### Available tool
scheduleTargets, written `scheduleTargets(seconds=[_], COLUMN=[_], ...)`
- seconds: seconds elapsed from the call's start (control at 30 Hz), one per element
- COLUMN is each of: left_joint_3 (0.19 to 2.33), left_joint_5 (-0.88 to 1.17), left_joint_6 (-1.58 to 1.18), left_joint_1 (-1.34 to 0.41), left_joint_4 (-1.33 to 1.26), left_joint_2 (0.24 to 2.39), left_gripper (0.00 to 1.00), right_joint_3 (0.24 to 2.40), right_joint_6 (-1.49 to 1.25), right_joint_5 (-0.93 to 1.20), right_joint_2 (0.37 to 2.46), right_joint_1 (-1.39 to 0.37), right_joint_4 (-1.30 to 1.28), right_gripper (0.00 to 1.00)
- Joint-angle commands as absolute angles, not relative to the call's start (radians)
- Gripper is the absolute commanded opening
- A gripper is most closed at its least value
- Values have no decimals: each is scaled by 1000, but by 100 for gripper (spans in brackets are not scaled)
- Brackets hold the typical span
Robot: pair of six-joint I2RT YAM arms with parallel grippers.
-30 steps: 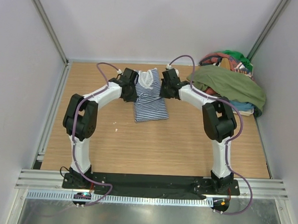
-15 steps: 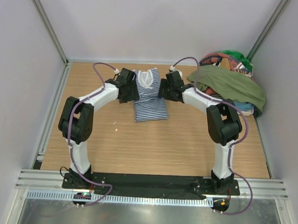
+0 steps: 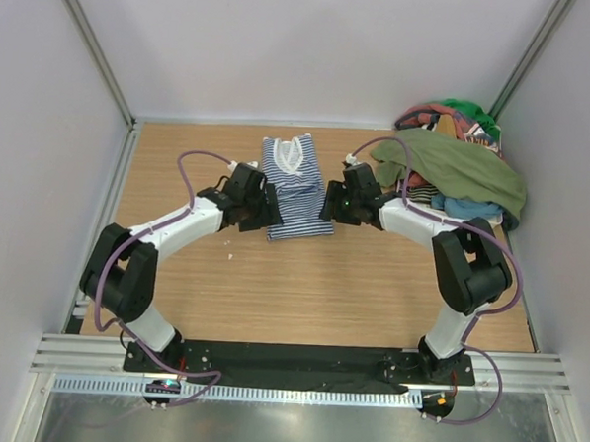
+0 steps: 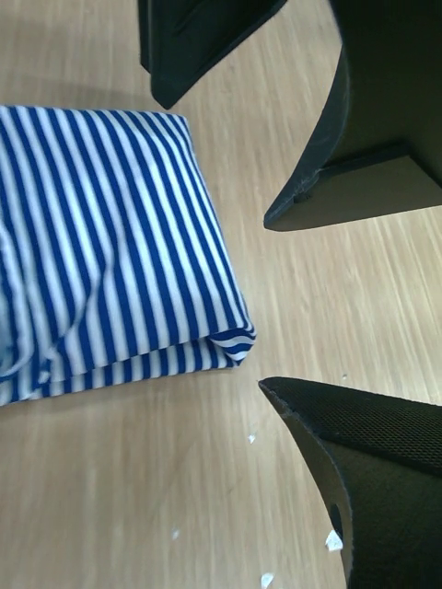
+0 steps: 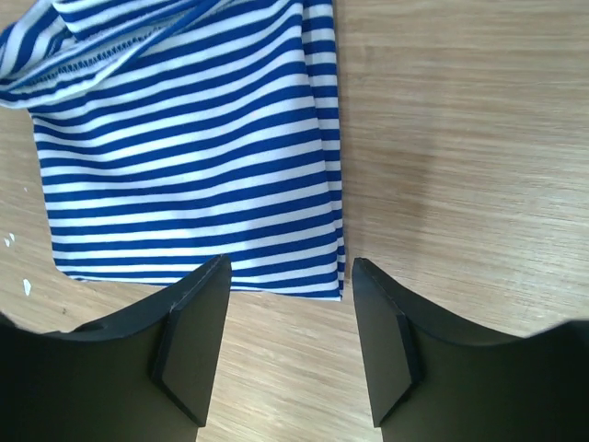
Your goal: Fold and stack the tank tops
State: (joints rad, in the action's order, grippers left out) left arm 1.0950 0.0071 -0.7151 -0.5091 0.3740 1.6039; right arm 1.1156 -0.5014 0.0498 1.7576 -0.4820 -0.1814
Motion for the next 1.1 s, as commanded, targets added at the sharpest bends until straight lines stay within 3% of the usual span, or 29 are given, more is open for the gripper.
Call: scheduleTargets(seconds=[0.0, 0.1, 0.37, 0.4, 0.53, 0.57, 0.7, 1.07], left_joint_3=[1077, 1094, 1123, 1117, 1094, 1086, 1059, 783], left_joint_5=[69, 64, 65, 51, 9, 9, 21, 44], left_joint_6=[-735, -721, -730, -735, -741, -741, -735, -758], left_joint_1=[-505, -505, -505, -505, -505, -505, -505, -572], left_joint_4=[285, 272, 245, 253, 265, 267, 273, 279], left_joint_2=[1620, 1670, 1825, 1836, 1825, 1821, 1774, 1491], left_gripper=[65, 62, 34, 24, 6, 0, 0, 0], right_joint_3=[1115, 1126, 1131, 1126, 1115, 1111, 1083, 735], right_joint_6=[-491, -489, -491, -488, -479, -480, -494, -569], right_joint_5=[103, 101, 66, 66, 74, 78, 90, 169], right_joint_2=[1759, 1802, 1885, 1888, 1887, 1882, 1827, 1540], right_joint_1=[-480, -479, -480, -479, -480, -479, -480, -512], right_joint_4=[-118, -112, -126, -127, -126, -129, -149, -143], right_gripper=[58, 53, 50, 47, 15, 12, 1, 5])
